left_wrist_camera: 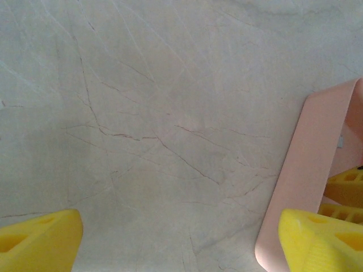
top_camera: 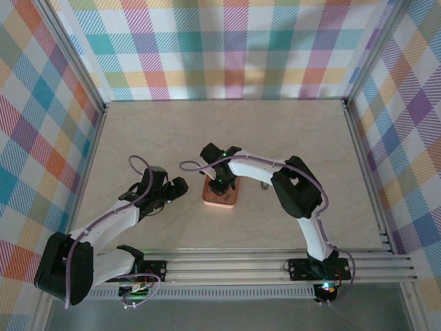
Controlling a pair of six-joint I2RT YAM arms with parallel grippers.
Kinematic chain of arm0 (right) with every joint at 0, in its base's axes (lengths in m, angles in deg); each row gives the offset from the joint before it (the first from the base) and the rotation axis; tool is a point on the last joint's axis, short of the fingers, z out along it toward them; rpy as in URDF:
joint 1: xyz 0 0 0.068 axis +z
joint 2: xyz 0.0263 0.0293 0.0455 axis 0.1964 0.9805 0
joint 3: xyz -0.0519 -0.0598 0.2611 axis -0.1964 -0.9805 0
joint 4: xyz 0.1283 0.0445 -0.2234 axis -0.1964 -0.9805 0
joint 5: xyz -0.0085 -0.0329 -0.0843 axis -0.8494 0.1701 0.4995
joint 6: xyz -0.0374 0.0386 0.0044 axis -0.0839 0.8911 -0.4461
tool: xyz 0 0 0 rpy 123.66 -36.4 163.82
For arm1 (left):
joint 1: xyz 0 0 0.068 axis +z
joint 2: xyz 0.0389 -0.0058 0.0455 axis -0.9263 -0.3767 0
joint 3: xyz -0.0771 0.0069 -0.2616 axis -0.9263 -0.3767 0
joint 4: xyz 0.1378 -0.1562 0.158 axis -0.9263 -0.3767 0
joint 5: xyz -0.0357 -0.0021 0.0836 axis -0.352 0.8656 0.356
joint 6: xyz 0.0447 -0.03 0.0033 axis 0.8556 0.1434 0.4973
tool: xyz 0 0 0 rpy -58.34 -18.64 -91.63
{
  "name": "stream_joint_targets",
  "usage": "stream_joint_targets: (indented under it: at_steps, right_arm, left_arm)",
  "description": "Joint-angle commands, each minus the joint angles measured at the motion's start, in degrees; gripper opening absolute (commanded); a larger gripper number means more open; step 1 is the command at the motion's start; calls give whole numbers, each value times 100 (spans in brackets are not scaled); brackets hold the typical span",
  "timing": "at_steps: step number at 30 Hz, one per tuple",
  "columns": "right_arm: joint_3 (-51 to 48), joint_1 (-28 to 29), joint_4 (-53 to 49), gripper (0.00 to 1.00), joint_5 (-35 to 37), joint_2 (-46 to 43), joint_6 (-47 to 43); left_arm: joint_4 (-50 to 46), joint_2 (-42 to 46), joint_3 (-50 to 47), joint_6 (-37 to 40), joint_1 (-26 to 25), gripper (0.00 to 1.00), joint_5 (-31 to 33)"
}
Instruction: Load the staples into the stapler
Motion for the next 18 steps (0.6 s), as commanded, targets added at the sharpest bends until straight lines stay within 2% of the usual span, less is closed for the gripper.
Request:
stream_joint_targets:
  at_steps: [1, 7, 11, 13, 16, 18]
  right_arm:
    - [126, -17, -184, 27, 0, 246, -19]
    - [106, -49, -193, 20, -4, 233, 15]
    - [107, -81, -189, 20, -111, 170, 94]
    - [116, -87, -202, 21, -123, 102, 128]
    - [175, -101, -276, 31, -105, 40, 206]
    - [321, -97, -477, 32, -62, 39, 326]
  left_arm:
    - [23, -42, 63, -51, 58, 89, -69]
    - [44, -77, 41, -50, 58, 89, -100]
    - [67, -123, 54, -50, 58, 89, -131]
    - [66, -122, 50, -47, 58, 89, -136]
    - [66, -114, 45, -35, 58, 89, -131]
    - [66, -101, 45, -24, 58, 89, -131]
